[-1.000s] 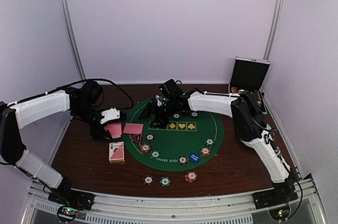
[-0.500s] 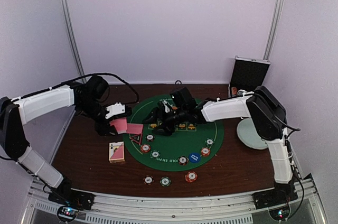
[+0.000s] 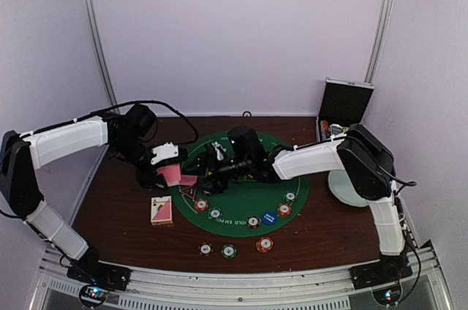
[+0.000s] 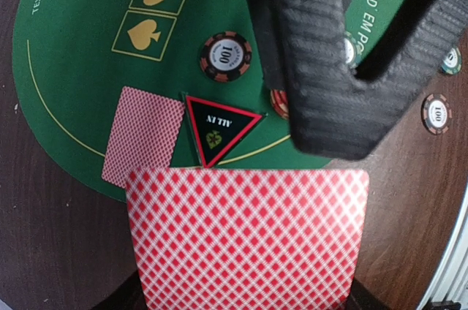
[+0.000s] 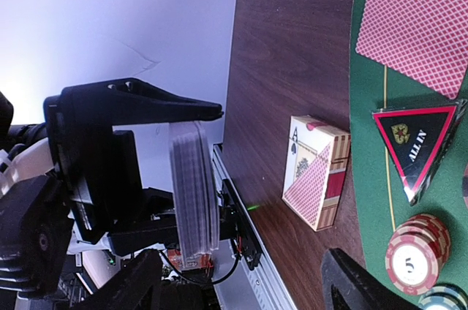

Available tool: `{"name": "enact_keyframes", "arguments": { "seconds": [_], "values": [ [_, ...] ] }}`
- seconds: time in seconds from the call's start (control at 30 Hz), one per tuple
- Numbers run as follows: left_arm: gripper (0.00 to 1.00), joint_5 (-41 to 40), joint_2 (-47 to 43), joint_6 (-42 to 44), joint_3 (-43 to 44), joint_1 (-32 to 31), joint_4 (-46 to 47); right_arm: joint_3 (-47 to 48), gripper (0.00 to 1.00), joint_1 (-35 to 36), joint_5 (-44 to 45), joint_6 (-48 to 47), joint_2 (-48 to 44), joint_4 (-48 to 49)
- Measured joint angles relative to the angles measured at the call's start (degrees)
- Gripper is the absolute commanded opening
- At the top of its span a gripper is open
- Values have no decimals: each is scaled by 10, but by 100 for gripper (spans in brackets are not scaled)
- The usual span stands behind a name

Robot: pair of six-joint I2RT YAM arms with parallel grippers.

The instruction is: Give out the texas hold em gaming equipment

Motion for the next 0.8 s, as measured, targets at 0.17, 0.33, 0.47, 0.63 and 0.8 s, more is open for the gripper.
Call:
{"name": "enact_keyframes", "arguments": {
  "seconds": [0.17,0.33,0.47,0.63,0.8],
  "values": [
    [15,0,0,-3,0,0,-1,7,79,4,-5,6,0,6],
    [15,0,1,-4,1,-1,-1,24,79,8,-10,12,3,12],
    [15,4,3,-5,2,-1,-1,37,79,12,-11,18,12,11],
    [15,12,6,-11,12,-1,-7,64,79,18,-15,21,37,12],
    [15,21,7,-18,23,-1,-13,88,79,26,-19,25,54,9]
  ]
}}
